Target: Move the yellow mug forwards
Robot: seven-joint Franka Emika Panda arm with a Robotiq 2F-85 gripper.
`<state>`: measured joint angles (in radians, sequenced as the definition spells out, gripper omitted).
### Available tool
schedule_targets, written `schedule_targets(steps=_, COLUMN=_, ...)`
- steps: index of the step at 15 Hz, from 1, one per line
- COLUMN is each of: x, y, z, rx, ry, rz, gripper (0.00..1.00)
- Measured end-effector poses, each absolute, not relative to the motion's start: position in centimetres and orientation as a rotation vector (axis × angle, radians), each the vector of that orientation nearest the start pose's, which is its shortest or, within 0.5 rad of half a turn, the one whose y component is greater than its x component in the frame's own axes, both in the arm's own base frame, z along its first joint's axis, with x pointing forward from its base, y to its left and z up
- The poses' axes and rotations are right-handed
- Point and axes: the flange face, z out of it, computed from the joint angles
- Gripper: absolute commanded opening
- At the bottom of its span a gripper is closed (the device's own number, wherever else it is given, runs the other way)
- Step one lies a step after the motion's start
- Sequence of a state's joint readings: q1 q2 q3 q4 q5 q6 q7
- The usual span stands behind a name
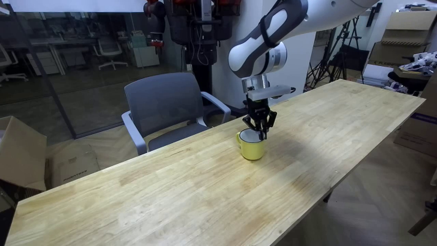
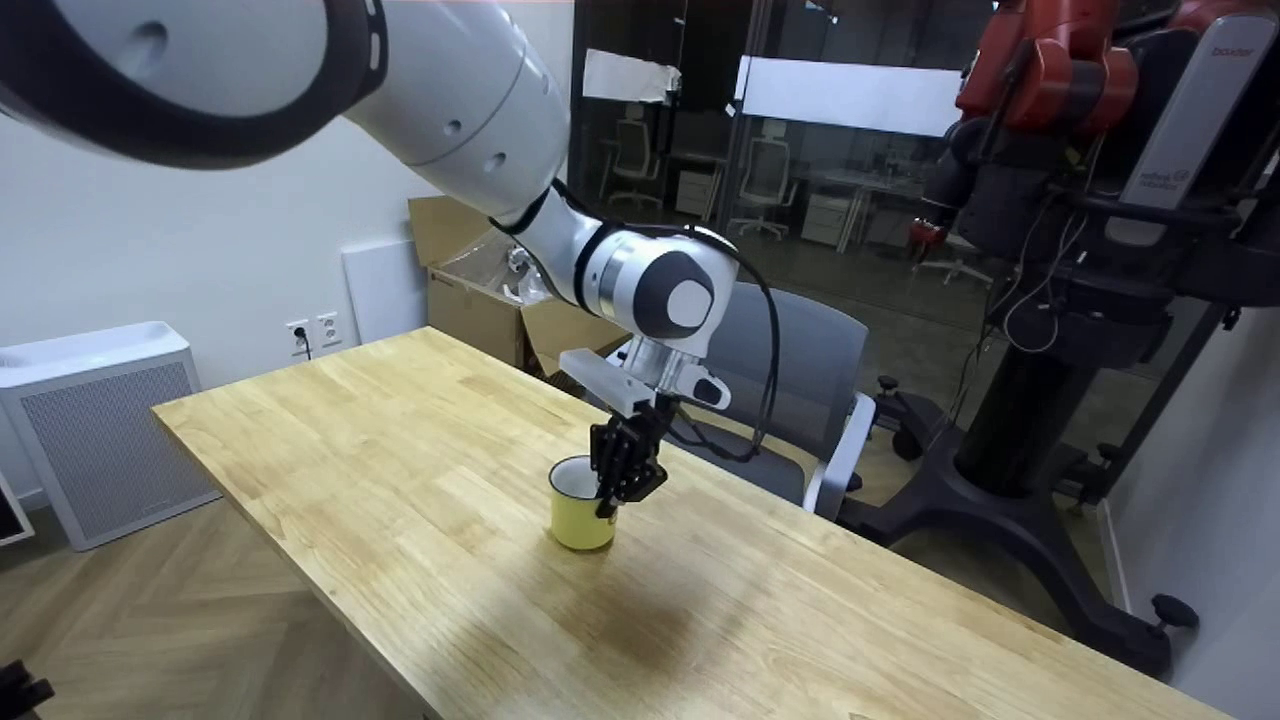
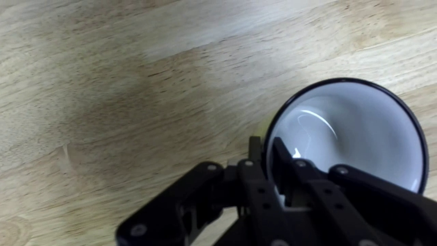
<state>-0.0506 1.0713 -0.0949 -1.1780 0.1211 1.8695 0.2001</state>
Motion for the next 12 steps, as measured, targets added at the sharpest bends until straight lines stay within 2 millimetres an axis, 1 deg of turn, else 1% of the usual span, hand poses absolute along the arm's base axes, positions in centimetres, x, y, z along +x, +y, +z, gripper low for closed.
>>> schedule_targets(steps=4, x=68.9, y=-6.8, z=10.7, rx=-3.042, ry=0.567, rz=0.485, gripper=0.03)
schedule_targets(steps=7, x=67.2, y=-5.8, z=11.0, rx=-3.055, ry=0.57, rz=0.402, gripper=0.03)
schedule_targets(steps=9, x=65.7, y=-4.8, z=11.1, rx=-3.063, ry=0.568, rz=0.365, gripper=0.03)
schedule_targets(steps=12, x=63.0, y=-2.8, z=11.0, rx=-3.06, ry=0.536, rz=0.398, gripper=0.03)
